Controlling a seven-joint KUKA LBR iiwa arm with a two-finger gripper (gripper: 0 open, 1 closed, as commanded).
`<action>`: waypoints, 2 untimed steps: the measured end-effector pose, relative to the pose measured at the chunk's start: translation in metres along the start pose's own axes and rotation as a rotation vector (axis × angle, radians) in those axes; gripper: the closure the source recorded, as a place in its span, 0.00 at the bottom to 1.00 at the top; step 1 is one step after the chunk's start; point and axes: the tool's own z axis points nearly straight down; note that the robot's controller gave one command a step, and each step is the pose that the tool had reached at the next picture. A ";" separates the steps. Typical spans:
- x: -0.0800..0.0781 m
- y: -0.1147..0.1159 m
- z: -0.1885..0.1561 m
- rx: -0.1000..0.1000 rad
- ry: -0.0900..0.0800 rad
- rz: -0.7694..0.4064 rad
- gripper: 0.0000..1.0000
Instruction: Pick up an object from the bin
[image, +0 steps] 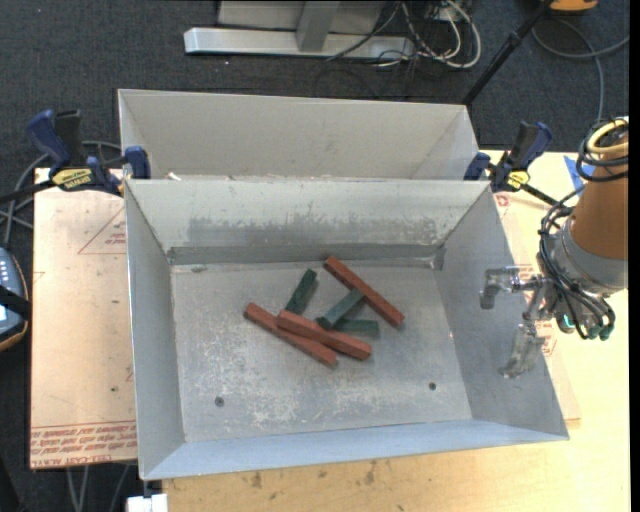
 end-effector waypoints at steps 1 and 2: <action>-0.061 0.048 0.054 -0.002 -0.007 -0.009 0.00; -0.113 0.113 0.087 -0.001 -0.009 -0.364 0.00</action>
Offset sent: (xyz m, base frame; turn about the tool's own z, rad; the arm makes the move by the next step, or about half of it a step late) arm 0.0583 0.0432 -0.0508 -0.0021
